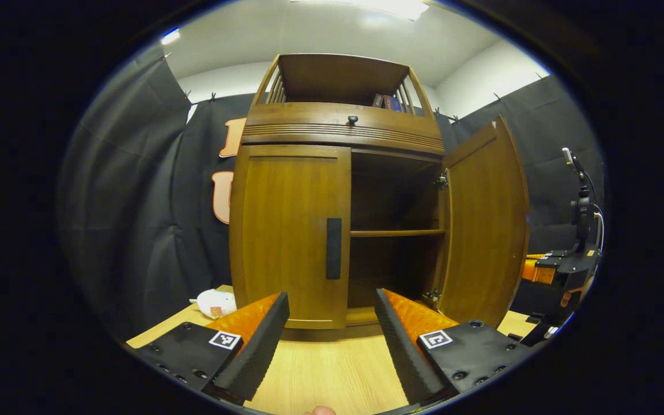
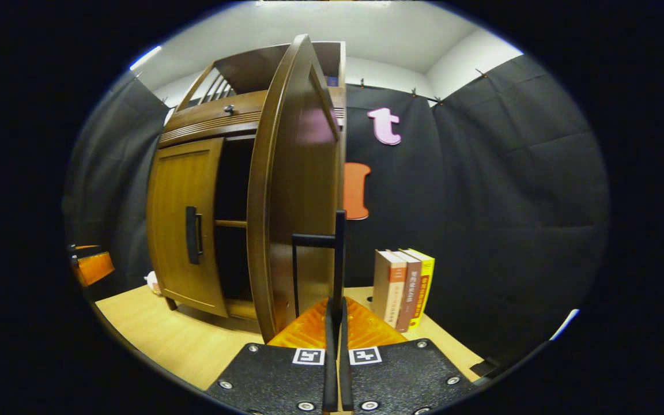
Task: Open the right door of the double-door shoe cabinet with the right hand, and open the left door with the left hand.
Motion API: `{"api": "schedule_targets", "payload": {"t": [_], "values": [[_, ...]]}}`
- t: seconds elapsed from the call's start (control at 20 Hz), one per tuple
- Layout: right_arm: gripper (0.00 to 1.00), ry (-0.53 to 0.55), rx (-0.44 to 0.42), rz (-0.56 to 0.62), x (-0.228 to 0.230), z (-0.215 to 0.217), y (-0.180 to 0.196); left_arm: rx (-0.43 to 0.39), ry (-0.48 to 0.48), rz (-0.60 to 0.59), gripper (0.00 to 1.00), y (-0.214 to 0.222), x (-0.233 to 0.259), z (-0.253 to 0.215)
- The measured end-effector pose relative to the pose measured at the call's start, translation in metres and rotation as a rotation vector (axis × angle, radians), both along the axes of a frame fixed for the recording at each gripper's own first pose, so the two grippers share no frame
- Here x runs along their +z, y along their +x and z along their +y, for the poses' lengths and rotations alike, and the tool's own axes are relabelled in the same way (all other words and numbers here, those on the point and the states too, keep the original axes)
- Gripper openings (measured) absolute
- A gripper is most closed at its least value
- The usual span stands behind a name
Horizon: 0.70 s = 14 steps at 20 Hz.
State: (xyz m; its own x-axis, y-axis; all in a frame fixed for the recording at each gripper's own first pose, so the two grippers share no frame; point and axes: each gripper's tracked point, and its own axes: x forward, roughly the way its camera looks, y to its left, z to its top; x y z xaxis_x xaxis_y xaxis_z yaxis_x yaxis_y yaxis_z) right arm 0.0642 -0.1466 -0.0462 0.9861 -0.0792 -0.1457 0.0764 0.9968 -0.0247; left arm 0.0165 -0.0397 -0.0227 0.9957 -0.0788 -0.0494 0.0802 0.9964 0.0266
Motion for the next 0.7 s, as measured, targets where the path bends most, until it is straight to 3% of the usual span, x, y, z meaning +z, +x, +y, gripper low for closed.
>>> {"api": "schedule_targets", "payload": {"t": [0.05, 0.1, 0.7], "values": [[0.0, 0.031, 0.007, 0.0, 0.001, -0.003, -0.004, -0.007, 0.003, -0.003, 0.99, 0.0, 0.002, -0.005], [0.0, 0.039, 0.024, -0.01, 0.002, -0.005, -0.003, -0.013, 0.006, -0.007, 0.94, 0.0, 0.003, -0.007], [0.0, 0.13, 0.261, 0.023, 0.001, -0.051, 0.011, 0.026, 0.041, -0.022, 0.94, 0.005, 0.005, 0.011]]}}
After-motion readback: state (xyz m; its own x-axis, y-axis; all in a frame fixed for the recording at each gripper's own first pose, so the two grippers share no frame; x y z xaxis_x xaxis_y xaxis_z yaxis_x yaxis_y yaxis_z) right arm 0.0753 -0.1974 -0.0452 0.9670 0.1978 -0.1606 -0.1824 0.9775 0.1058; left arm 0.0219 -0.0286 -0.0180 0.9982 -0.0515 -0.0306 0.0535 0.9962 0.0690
